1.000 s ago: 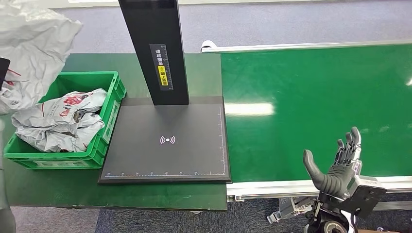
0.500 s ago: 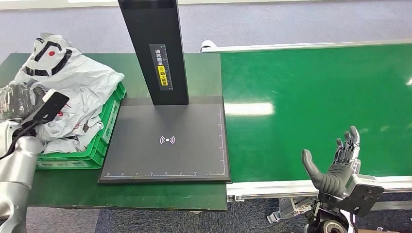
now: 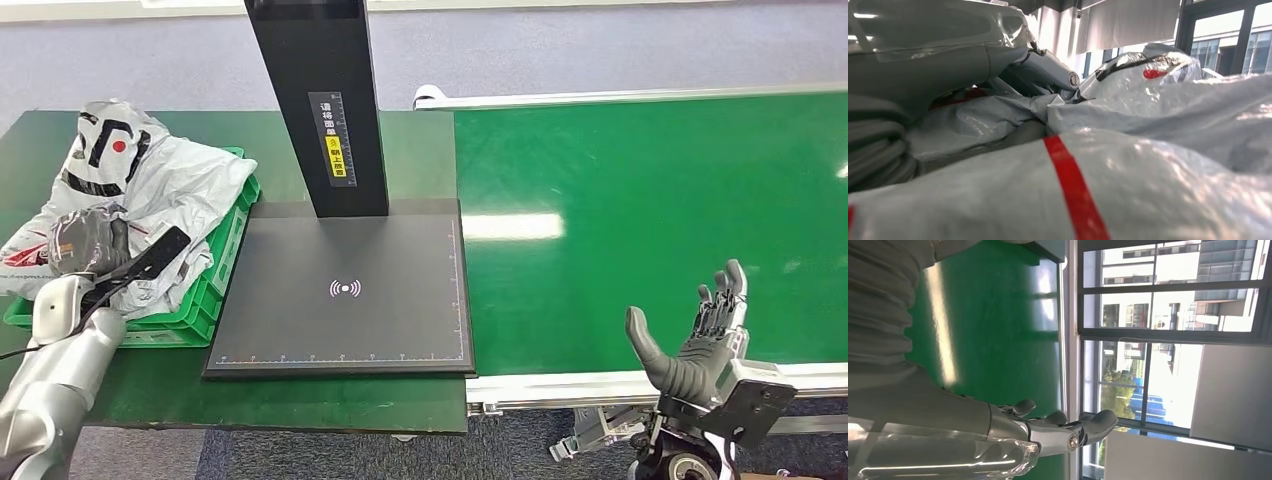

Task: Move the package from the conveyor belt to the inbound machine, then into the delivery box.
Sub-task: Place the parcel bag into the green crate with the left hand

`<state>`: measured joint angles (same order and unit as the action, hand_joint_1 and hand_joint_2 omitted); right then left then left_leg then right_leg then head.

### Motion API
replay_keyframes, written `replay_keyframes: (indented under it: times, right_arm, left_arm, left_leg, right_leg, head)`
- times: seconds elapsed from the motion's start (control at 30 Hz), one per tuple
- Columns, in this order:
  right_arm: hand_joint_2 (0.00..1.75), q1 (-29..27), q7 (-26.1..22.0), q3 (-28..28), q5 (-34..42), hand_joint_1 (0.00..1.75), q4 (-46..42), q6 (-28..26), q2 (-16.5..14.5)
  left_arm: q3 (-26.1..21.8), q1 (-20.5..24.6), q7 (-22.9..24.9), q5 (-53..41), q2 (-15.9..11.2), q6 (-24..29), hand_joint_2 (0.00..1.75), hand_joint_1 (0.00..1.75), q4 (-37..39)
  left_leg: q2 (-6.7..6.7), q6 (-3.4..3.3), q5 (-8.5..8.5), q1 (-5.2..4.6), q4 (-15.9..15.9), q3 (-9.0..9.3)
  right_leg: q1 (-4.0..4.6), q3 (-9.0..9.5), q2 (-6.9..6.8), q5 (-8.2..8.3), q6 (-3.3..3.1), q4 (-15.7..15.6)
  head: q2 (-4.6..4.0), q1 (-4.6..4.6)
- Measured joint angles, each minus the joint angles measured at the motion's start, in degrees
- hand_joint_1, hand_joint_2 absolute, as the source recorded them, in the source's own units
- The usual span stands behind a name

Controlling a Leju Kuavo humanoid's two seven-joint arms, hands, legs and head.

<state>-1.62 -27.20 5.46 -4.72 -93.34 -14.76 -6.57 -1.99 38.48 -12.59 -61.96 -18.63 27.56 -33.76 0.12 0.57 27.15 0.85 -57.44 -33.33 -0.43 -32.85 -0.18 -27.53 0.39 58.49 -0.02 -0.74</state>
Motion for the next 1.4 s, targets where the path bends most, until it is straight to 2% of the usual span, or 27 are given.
replay_keyframes:
  times: [0.23,0.3,0.47,0.63,0.67,0.77,0.8,0.9,1.07,1.23,1.4]
  right_arm:
    - [1.75,0.00,0.00,0.39,-0.05,0.00,-0.03,0.24,-0.14]
    - [1.75,-0.01,0.00,0.45,-0.16,0.00,-0.03,0.41,-0.17]
    - [1.75,-0.02,0.01,0.51,-0.63,0.00,-0.03,1.45,-0.33]
    - [1.75,-0.02,0.01,0.52,-0.76,0.00,-0.03,1.81,-0.61]
    - [1.75,-0.01,0.01,0.53,-0.76,0.00,-0.03,1.90,-0.64]
    - [1.75,0.02,0.01,0.53,-0.87,0.00,-0.03,2.19,-0.69]
    - [1.75,0.04,0.01,0.53,-0.93,0.00,-0.03,2.26,-0.72]
    - [1.75,0.06,0.06,0.55,-1.13,0.00,-0.04,2.31,-0.80]
    - [1.75,-0.01,0.50,0.62,-1.44,0.00,-0.40,1.78,-1.06]
    - [1.75,-0.30,0.96,0.93,-1.80,0.00,-1.20,1.44,-1.28]
    - [1.75,-0.77,1.02,1.44,-1.90,0.00,-1.96,1.26,-1.51]
  left_arm:
    - [0.47,0.53,0.64,-0.76,0.08,-0.04,1.75,1.75,2.04]
    - [0.77,0.61,2.55,-2.76,0.10,-0.18,1.75,1.75,2.60]
    - [2.61,1.33,10.84,-12.35,0.10,-1.63,1.75,1.75,4.94]
    - [3.61,2.56,12.86,-14.87,-0.02,-4.05,1.75,1.75,7.52]
    - [3.67,2.74,13.03,-15.02,-0.03,-4.36,1.75,1.37,7.91]
    - [3.65,3.10,13.30,-14.67,-0.02,-5.07,1.75,0.06,8.83]
    - [3.49,3.10,12.97,-13.90,-0.01,-4.86,1.75,0.00,9.01]
    - [1.47,2.69,9.55,-8.95,0.13,-2.23,1.75,0.00,9.17]
    - [-5.11,1.15,1.75,-0.78,0.67,1.13,1.75,0.00,6.55]
    - [-10.39,-2.82,-1.32,3.78,1.48,0.14,1.75,0.00,-2.00]
    - [-13.11,-7.52,-2.23,7.29,2.48,-1.59,1.75,0.00,-12.41]
  left_leg:
    - [0.00,0.00,0.00,0.00,0.01,0.15]
    - [0.00,0.00,0.00,0.00,0.01,0.21]
    - [-0.03,0.02,0.05,-0.03,0.05,0.43]
    - [0.00,0.12,0.15,-0.04,0.13,0.84]
    - [0.00,0.13,0.16,-0.04,0.15,0.90]
    - [0.01,0.14,0.16,-0.05,0.21,1.05]
    - [0.01,0.14,0.16,-0.05,0.23,1.08]
    - [0.01,0.16,0.14,-0.05,0.24,1.15]
    - [0.08,0.17,0.11,-0.04,0.24,1.04]
    - [0.23,0.18,0.12,-0.05,0.23,0.78]
    - [0.24,0.18,0.13,-0.05,0.21,0.49]
  right_leg:
    - [0.00,0.15,0.00,0.00,0.00,0.00]
    - [0.00,0.21,0.00,0.00,0.00,0.00]
    - [-0.02,0.46,0.00,-0.03,-0.03,0.00]
    - [-0.04,0.87,0.00,-0.13,-0.14,-0.01]
    - [-0.04,0.92,0.00,-0.14,-0.15,0.00]
    - [-0.05,1.02,0.00,-0.15,-0.17,0.00]
    - [-0.05,1.04,0.00,-0.15,-0.17,0.00]
    - [-0.05,1.01,0.01,-0.15,-0.18,0.01]
    - [-0.04,0.84,0.05,-0.14,-0.19,0.03]
    - [-0.04,0.54,0.19,-0.14,-0.19,0.02]
    - [-0.05,0.22,0.21,-0.13,-0.18,0.02]
  head:
    - [0.00,0.00]
    - [0.01,0.00]
    - [0.00,0.00]
    - [0.00,0.00]
    - [0.00,0.00]
    - [0.01,0.01]
    - [0.01,0.01]
    - [0.01,0.00]
    - [0.00,0.00]
    - [0.00,-0.01]
    - [0.01,-0.01]
